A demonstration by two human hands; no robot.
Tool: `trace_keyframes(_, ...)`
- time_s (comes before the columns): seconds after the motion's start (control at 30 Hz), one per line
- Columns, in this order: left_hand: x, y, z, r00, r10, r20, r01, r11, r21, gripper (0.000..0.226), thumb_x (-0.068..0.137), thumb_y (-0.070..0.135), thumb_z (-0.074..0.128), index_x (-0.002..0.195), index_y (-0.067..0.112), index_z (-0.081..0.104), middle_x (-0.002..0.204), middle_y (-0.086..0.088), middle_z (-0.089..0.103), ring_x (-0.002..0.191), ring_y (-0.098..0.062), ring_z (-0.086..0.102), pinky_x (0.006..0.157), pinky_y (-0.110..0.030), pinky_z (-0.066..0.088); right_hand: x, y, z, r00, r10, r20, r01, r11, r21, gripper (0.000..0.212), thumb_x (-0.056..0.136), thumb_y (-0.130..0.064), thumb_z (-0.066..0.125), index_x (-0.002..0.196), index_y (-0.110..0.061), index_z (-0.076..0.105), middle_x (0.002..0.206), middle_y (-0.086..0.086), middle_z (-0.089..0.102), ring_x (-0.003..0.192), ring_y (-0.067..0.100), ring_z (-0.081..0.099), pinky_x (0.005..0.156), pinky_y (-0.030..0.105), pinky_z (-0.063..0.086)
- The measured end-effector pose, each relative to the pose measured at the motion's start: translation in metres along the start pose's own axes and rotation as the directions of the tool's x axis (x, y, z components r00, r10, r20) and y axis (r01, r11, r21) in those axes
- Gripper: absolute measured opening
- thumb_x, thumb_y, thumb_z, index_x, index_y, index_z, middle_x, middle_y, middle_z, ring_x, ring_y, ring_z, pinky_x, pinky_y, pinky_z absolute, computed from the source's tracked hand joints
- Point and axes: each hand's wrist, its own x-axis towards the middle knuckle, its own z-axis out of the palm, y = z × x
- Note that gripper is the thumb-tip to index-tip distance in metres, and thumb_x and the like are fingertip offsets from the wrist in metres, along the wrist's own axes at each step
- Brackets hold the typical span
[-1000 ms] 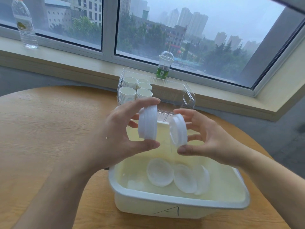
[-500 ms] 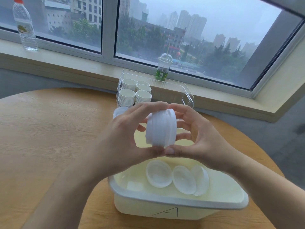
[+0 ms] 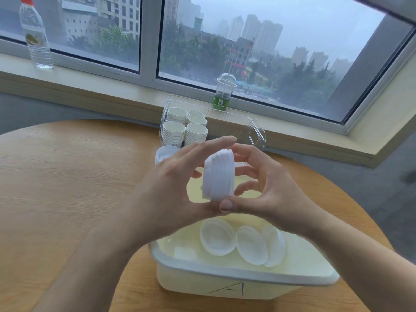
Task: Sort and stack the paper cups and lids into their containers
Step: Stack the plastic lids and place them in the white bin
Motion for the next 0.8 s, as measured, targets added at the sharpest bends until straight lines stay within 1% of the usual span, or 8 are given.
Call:
trace_keyframes(0.17, 0.002, 0.0, -0.001, 1.0, 0.017, 0.005, -0.017, 1.0, -0.007, 0.079, 0.08, 0.049, 0.084, 0.151, 0.045, 0.049, 0.142, 0.024, 0.057, 0.133, -0.01, 0.056, 0.095, -0.024, 0.052, 0.003, 0.002, 0.008, 0.999, -0.007, -0.045, 0.008, 1.0, 0.016, 0.081, 0.066, -0.032, 0.094, 0.138, -0.03, 0.059, 0.127, -0.005, 0.07, 0.115, 0.018, 0.069, 0.078, 0.036, 0.059)
trace_keyframes(0.3, 0.0, -0.004, -0.006, 1.0, -0.001, 0.009, 0.001, 1.0, 0.02, 0.076, 0.078, 0.05, 0.085, 0.147, 0.046, 0.052, 0.14, 0.023, 0.059, 0.131, -0.009, 0.058, 0.094, -0.03, 0.057, 0.005, 0.008, 0.004, 0.999, 0.013, 0.052, -0.012, 1.0, -0.025, 0.092, 0.068, -0.034, 0.096, 0.148, -0.036, 0.05, 0.135, -0.007, 0.063, 0.122, 0.016, 0.065, 0.088, 0.038, 0.06)
trace_keyframes(0.37, -0.001, -0.008, -0.011, 0.999, -0.032, -0.014, 0.032, 0.998, 0.049, 0.08, 0.076, 0.05, 0.09, 0.146, 0.049, 0.052, 0.141, 0.026, 0.058, 0.129, -0.004, 0.057, 0.095, -0.027, 0.056, 0.004, 0.017, 0.0, 0.989, 0.035, 0.141, -0.01, 0.985, -0.17, 0.103, 0.068, -0.039, 0.097, 0.154, -0.04, 0.041, 0.144, -0.014, 0.056, 0.13, 0.009, 0.059, 0.097, 0.033, 0.056)
trace_keyframes(0.43, -0.003, -0.012, -0.016, 0.997, -0.067, -0.046, 0.069, 0.996, 0.051, 0.081, 0.074, 0.045, 0.093, 0.145, 0.05, 0.053, 0.141, 0.028, 0.057, 0.127, 0.0, 0.056, 0.096, -0.017, 0.051, 0.004, 0.027, -0.004, 0.97, 0.095, 0.224, -0.001, 0.923, -0.384, 0.106, 0.069, -0.046, 0.096, 0.156, -0.043, 0.036, 0.146, -0.024, 0.05, 0.131, -0.004, 0.051, 0.099, 0.019, 0.049)
trace_keyframes(0.5, -0.003, -0.013, -0.019, 0.994, -0.088, -0.056, 0.091, 0.995, 0.05, 0.082, 0.073, 0.043, 0.091, 0.144, 0.051, 0.053, 0.141, 0.029, 0.056, 0.127, 0.001, 0.055, 0.097, -0.011, 0.047, 0.004, 0.035, -0.004, 0.92, 0.209, 0.332, 0.011, 0.832, -0.554, 0.102, 0.072, -0.051, 0.092, 0.156, -0.048, 0.033, 0.143, -0.035, 0.044, 0.127, -0.017, 0.044, 0.1, 0.01, 0.041)
trace_keyframes(0.53, -0.003, -0.013, -0.02, 0.994, -0.094, -0.054, 0.096, 0.994, 0.051, 0.082, 0.073, 0.043, 0.091, 0.145, 0.051, 0.053, 0.141, 0.028, 0.056, 0.127, 0.0, 0.055, 0.097, -0.01, 0.046, 0.005, 0.038, -0.003, 0.878, 0.274, 0.392, 0.029, 0.788, -0.615, 0.101, 0.074, -0.053, 0.091, 0.156, -0.05, 0.031, 0.144, -0.037, 0.04, 0.128, -0.018, 0.041, 0.105, 0.01, 0.037)
trace_keyframes(0.63, -0.003, -0.014, -0.019, 0.995, -0.093, -0.046, 0.096, 0.994, 0.053, 0.082, 0.073, 0.043, 0.091, 0.145, 0.052, 0.052, 0.142, 0.028, 0.056, 0.128, -0.001, 0.055, 0.096, -0.009, 0.046, 0.009, 0.05, 0.004, 0.771, 0.386, 0.506, 0.155, 0.657, -0.738, 0.101, 0.077, -0.051, 0.088, 0.159, -0.047, 0.028, 0.161, -0.023, 0.032, 0.145, 0.002, 0.032, 0.118, 0.023, 0.026)
trace_keyframes(0.8, -0.002, -0.014, -0.015, 0.995, -0.094, -0.029, 0.095, 0.994, 0.044, 0.082, 0.073, 0.043, 0.091, 0.145, 0.053, 0.051, 0.143, 0.031, 0.054, 0.131, -0.002, 0.055, 0.098, -0.018, 0.052, 0.013, 0.067, 0.013, 0.72, 0.422, 0.55, 0.223, 0.611, -0.76, 0.101, 0.079, -0.045, 0.087, 0.16, -0.044, 0.027, 0.165, -0.016, 0.03, 0.15, 0.013, 0.03, 0.123, 0.032, 0.026)
